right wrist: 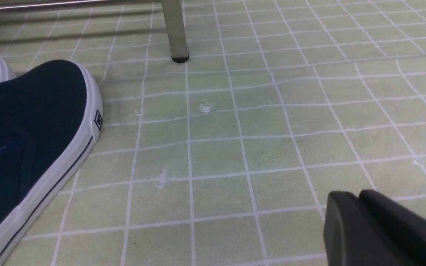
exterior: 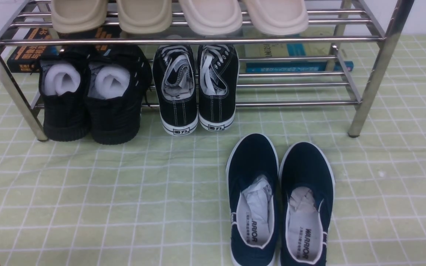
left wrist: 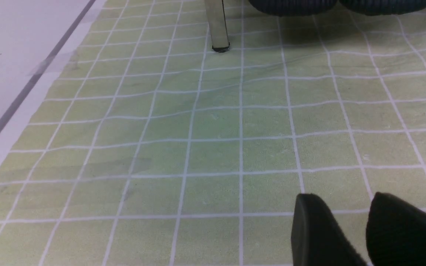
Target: Take the shoes off the shelf with your hand from the green coffee tablecloth.
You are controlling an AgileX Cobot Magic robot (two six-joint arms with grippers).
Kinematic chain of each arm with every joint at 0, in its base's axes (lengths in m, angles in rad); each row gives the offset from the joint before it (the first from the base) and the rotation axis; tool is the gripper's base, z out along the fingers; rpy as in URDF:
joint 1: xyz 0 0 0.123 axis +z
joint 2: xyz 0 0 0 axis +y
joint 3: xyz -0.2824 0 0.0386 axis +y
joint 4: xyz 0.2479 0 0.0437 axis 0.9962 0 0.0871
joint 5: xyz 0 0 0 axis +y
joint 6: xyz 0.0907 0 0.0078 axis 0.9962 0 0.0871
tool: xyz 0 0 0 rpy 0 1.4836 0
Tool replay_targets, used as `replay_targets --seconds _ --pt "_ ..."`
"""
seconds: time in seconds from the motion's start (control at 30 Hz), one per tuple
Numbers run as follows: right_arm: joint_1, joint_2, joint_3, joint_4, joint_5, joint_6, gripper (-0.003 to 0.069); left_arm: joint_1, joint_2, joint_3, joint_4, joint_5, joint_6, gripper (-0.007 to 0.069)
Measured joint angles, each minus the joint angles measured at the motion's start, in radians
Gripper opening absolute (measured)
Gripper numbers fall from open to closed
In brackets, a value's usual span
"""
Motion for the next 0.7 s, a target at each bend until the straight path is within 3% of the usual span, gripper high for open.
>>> replay_targets --seconds 0.7 --pt "0.000 0.000 0.000 -0.001 0.001 0.000 0.0092 0.000 0.000 0.000 0.000 0.000 0.000 0.0242"
